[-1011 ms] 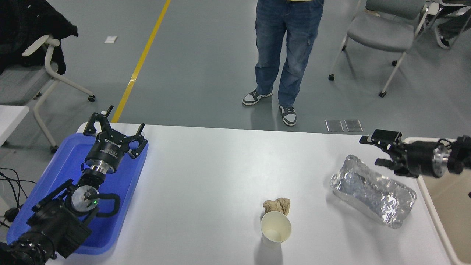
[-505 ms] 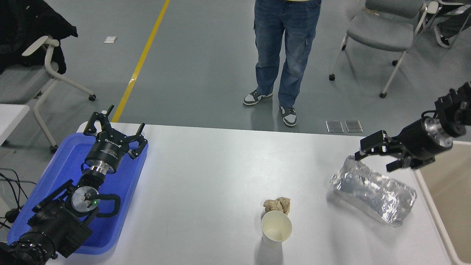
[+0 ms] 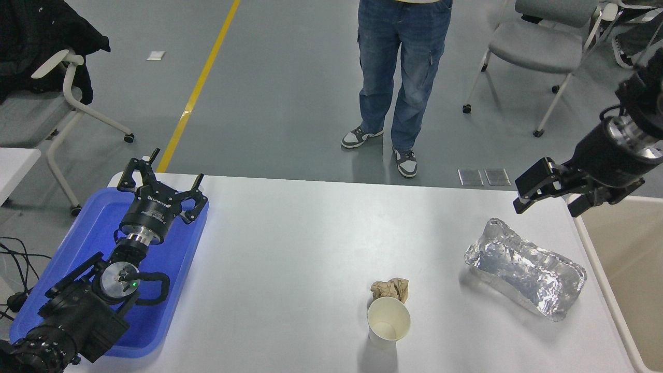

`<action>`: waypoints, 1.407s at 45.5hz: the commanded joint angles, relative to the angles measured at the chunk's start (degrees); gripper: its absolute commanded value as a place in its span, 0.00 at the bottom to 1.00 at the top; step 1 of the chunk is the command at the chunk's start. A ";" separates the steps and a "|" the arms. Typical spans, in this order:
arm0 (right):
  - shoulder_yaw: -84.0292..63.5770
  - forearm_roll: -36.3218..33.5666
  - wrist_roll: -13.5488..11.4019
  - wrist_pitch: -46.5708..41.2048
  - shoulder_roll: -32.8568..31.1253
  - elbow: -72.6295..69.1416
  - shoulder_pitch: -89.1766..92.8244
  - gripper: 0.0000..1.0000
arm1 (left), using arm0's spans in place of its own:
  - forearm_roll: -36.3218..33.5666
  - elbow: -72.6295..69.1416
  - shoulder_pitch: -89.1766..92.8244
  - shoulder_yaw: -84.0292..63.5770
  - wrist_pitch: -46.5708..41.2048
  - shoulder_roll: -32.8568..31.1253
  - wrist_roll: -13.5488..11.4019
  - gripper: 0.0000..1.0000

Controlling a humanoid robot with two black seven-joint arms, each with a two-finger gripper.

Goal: Pick up paper cup place in dustbin

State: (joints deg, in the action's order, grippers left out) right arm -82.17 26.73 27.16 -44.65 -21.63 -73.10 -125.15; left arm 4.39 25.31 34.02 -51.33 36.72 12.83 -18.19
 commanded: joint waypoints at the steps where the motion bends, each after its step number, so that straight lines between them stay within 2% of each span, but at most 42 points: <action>1: -0.27 0.25 -0.26 -0.35 1.50 -2.75 -5.88 1.00 | 0.01 0.00 0.00 0.00 0.01 0.00 0.00 1.00; 17: 3.68 -0.01 -0.18 -0.35 0.71 -2.93 -8.27 1.00 | 0.01 0.00 0.00 -0.09 0.01 0.00 0.00 1.00; 30: 13.86 0.78 -0.26 -0.35 2.03 -3.02 -3.00 1.00 | 0.01 0.00 0.00 -0.09 0.01 0.00 0.00 1.00; 34: 18.35 1.75 -0.79 -0.35 2.03 -2.23 -0.36 1.00 | 0.01 0.00 0.08 0.00 0.01 0.00 0.00 1.00; 38: 21.43 4.12 -2.37 -0.35 2.12 -1.79 0.96 1.00 | 0.01 0.00 0.00 0.00 0.01 0.00 0.00 1.00; 56: 23.19 3.77 -2.90 -0.35 12.31 -0.64 5.88 1.00 | 0.01 0.00 0.00 0.00 0.01 0.00 0.00 1.00; 64: 23.99 2.98 -2.90 -0.35 12.75 -0.38 7.38 1.00 | 0.01 0.00 0.00 0.00 0.01 0.00 0.00 1.00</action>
State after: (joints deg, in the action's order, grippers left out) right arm -59.52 30.42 24.44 -45.00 -11.40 -74.15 -121.27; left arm 4.39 25.32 34.01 -51.33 36.74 12.83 -18.19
